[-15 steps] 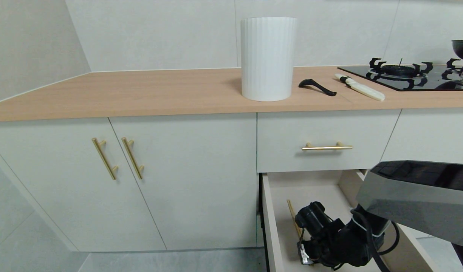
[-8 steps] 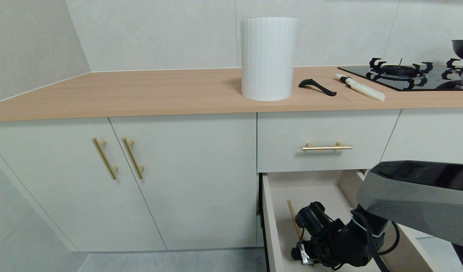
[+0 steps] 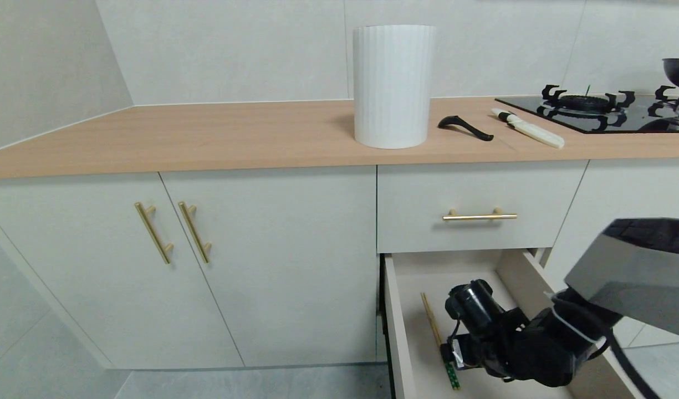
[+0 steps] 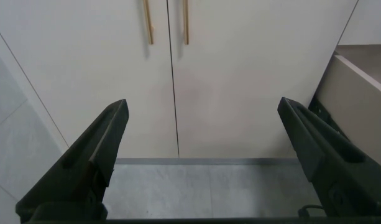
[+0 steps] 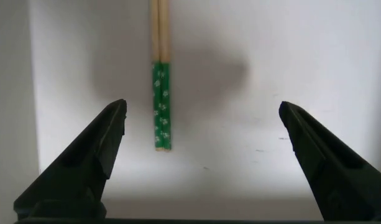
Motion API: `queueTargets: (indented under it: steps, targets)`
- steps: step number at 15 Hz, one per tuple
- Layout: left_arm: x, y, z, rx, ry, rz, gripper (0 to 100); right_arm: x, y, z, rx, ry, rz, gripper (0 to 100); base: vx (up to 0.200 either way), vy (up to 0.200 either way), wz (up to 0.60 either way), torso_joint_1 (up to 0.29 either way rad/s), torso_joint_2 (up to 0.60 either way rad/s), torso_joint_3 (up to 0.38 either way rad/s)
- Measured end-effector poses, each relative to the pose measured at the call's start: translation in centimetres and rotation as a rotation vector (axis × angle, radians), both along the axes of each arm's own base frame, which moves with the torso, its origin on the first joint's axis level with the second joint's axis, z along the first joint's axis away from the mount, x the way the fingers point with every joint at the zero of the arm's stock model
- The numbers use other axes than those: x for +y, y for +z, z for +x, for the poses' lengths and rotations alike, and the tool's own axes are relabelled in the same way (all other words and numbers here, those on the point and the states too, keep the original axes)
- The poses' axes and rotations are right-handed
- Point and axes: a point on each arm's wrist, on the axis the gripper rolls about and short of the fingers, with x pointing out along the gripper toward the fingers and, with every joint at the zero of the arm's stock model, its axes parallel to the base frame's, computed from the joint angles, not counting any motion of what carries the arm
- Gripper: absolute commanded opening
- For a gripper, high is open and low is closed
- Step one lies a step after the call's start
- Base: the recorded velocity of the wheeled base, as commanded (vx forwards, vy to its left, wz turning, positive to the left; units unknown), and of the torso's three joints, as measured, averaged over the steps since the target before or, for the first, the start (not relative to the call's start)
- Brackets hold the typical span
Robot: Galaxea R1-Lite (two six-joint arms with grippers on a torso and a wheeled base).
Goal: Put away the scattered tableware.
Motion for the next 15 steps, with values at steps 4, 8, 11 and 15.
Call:
queueTargets:
  steps: [4,8,11,15]
  targets:
    - [0.0,0.0,0.0,0.000,0.000,0.000,100,-3.1,5.7,-0.1,-0.136,-0.022,0.019,100,0.000,0.000,0.00,0.000,0.00,0.000]
    - [0.0,0.0,0.0,0.000,0.001,0.000,100,-5.0,9.1,-0.8,-0.225,-0.030,0.034,100,0.000,0.000,0.00,0.000,0.00,0.000]
    - [0.0,0.0,0.0,-0.002,0.000,0.000,100,-5.3,10.1,-1.2,-0.254,-0.033,0.046,100,0.000,0.000,0.00,0.051,-0.24,-0.217]
    - [0.0,0.0,0.0,-0.002,0.000,0.000,100,-5.8,10.4,-1.1,-0.266,-0.045,0.047,100,0.000,0.000,0.00,0.149,-0.44,-0.289]
